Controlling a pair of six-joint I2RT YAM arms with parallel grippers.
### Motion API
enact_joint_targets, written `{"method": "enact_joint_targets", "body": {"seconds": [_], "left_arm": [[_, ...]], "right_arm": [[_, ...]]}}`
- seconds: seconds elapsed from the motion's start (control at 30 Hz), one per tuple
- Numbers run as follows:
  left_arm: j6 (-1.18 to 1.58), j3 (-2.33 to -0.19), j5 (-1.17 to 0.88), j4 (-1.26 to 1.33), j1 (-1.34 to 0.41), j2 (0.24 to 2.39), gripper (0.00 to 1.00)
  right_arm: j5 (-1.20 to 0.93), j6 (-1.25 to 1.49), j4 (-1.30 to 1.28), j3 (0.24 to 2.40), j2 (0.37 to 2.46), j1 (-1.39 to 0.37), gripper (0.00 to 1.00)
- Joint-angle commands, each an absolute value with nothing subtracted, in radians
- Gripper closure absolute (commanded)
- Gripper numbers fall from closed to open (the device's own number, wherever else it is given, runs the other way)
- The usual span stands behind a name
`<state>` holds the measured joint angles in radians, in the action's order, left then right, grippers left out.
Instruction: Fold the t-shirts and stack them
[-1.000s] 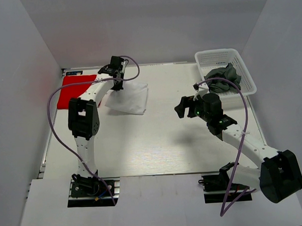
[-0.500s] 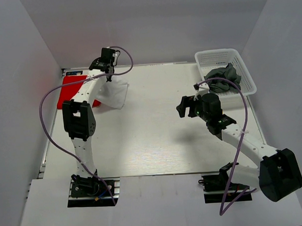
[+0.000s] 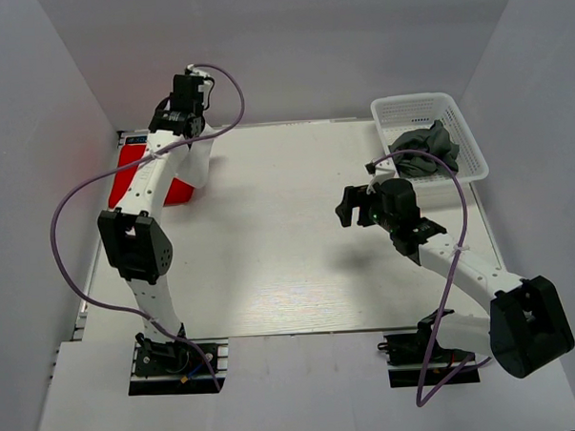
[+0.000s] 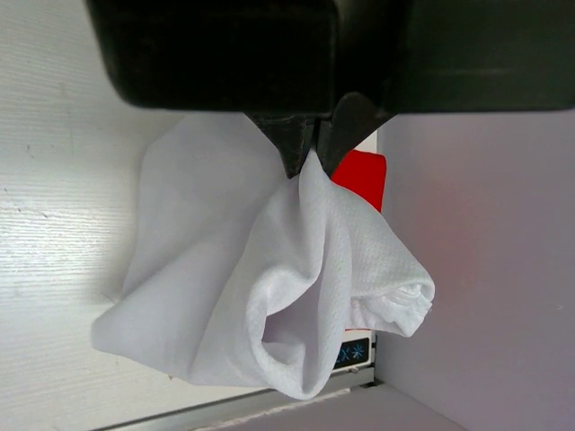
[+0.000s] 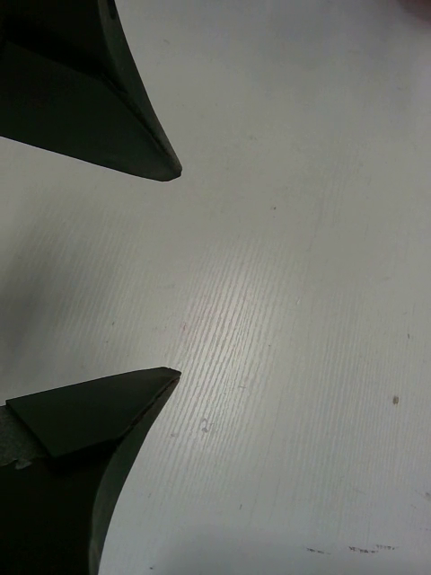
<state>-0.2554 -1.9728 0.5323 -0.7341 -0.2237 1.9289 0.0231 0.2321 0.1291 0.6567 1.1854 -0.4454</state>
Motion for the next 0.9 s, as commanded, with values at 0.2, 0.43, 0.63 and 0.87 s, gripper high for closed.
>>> {"method": "enact_joint_targets", "body": {"seconds": [0.2, 0.43, 0.63, 0.87], "left_arm": [[-0.281, -1.962, 0.560, -0.680, -0.180, 1.852, 1.00], [-0.272, -1.971, 0.554, -0.670, -0.123, 1.902, 1.00], [-0.252, -1.971, 0.491, -0.670, -0.072, 1.962, 1.00], [-0.252, -2.011, 0.512, -0.670, -0.022, 2.039, 1.00]], "right_arm": [[0.032, 0.226, 0.161, 0.667, 1.186, -0.442, 0.10], [0.064, 0.221, 0.150, 0.678, 1.201, -0.445, 0.10], [0.083, 0.213, 0.132, 0.706, 1.235, -0.440, 0.10], [0.084, 0.212, 0.118, 0.730, 1.266, -0.443, 0.10]]}}
